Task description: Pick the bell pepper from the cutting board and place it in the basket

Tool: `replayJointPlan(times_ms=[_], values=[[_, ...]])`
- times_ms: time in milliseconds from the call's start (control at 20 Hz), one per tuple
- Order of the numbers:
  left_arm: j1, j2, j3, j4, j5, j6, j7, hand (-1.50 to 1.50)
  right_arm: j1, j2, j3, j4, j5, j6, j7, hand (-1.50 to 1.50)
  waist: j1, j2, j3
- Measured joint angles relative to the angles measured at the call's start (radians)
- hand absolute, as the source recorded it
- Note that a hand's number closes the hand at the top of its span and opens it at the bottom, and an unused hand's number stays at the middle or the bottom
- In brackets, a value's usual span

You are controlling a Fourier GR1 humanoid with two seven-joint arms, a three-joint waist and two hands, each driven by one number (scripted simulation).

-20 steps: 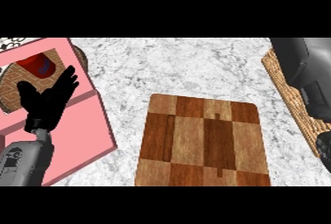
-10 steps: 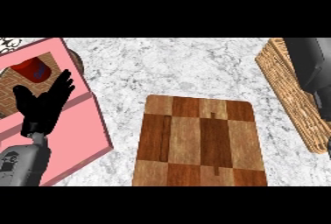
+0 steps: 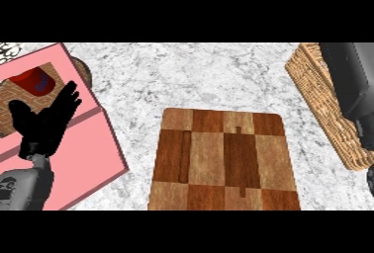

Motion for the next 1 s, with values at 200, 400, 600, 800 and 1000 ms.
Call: replayJointPlan(times_ms=[200, 400, 600, 800, 1000], values=[[-0.002, 0.008, 0.012, 0.014, 0.004, -0.004, -0.002, 0.0, 0.064, -0.029, -0.033, -0.044, 0.036, -0.026, 0.019, -1.5, -0.008, 0.0, 0.0], [0.015, 0.009, 0.013, 0.01, 0.006, -0.016, -0.015, 0.0, 0.124, -0.017, -0.075, -0.086, 0.049, -0.055, 0.028, -1.5, -0.008, -0.001, 0.0], [-0.002, 0.011, 0.018, 0.03, 0.002, -0.018, -0.02, 0.0, 0.153, -0.018, -0.11, -0.104, 0.025, -0.101, -0.006, -1.5, -0.007, 0.0, 0.0], [0.005, 0.006, 0.012, 0.016, -0.004, -0.018, -0.016, 0.0, 0.173, -0.019, -0.127, -0.134, 0.015, -0.152, -0.032, -1.5, -0.005, -0.001, 0.0], [0.016, 0.004, 0.016, 0.009, -0.005, -0.012, -0.008, 0.0, 0.195, -0.002, -0.159, -0.24, 0.038, -0.203, -0.032, -1.5, -0.014, -0.007, 0.0]])
